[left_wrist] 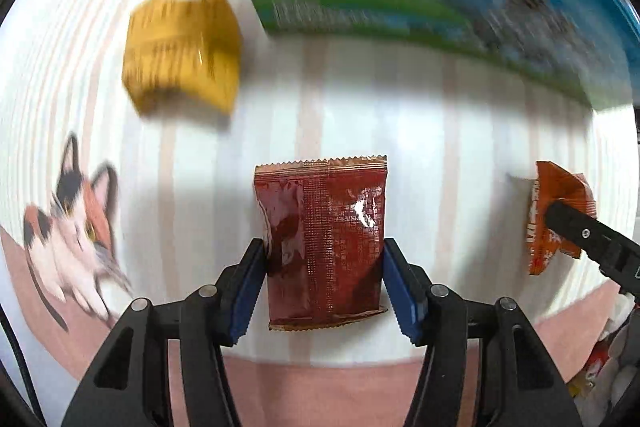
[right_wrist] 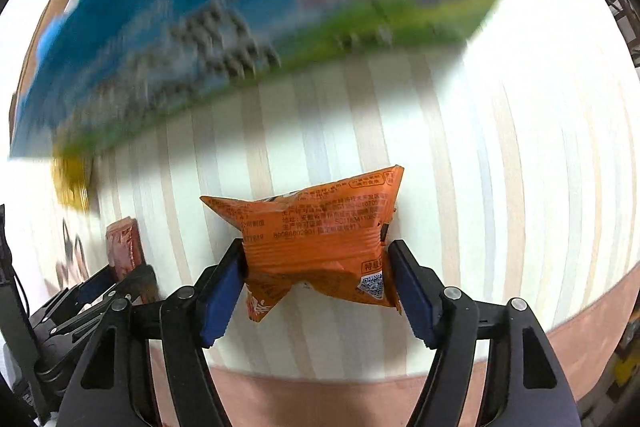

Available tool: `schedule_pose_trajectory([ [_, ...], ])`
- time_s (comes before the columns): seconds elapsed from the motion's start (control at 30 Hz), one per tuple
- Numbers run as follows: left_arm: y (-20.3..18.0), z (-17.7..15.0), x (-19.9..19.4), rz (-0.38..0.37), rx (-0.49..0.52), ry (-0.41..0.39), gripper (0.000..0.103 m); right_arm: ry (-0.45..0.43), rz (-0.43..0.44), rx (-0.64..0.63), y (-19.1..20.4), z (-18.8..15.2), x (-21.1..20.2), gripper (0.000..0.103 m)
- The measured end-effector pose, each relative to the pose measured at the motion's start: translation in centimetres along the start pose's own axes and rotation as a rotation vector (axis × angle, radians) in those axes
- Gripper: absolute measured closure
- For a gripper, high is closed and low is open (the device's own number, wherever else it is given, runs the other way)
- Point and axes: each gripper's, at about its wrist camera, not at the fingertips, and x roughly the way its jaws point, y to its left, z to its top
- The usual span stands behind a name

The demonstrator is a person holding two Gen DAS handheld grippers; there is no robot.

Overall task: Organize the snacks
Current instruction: 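Grasp the dark red sauce packet with left gripper while right grasps orange bag, then carry the sauce packet and orange bag into the box and open both grippers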

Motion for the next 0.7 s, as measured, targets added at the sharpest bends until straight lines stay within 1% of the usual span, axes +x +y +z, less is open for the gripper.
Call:
schedule_pose_trajectory([
  [0.1,-0.8,-1.9,0.5,-0.001,0.016,0.016,0.048,0.019,-0.009,-0.027,-0.5,-2.0,0.0,0.03],
  [0.17,-1.4,-2.5,0.7,0.022,0.039,0.013,0.048,0.03,-0.016,-0.043,-0.7,-3.3,0.0,0.031],
  [0.33,-3.1,-3.6,1.2,0.041,0.067,0.009,0.048,0.045,-0.018,-0.046,-1.2,-4.7,0.0,0.03],
  [0.37,-3.2,-4.4,1.2,0.04,0.062,0.008,0.048,0.045,-0.018,-0.045,-1.2,-4.7,0.2,0.03],
  [0.43,-4.3,-4.6,1.1,0.042,0.064,0.009,0.048,0.045,-0.018,-0.046,-1.2,-5.2,0.6,0.03],
  [0.6,-4.4,-4.2,0.7,0.053,0.071,0.004,0.048,0.043,-0.02,-0.053,-1.1,-5.5,0.8,0.032],
  [0.67,-5.4,-3.7,0.9,0.044,0.074,0.005,0.048,0.042,-0.001,-0.045,-0.7,-6.2,1.3,0.032],
  [0.7,-5.3,-3.7,0.2,0.039,0.076,0.0,0.048,0.044,0.009,-0.041,-0.8,-6.2,1.1,0.033],
])
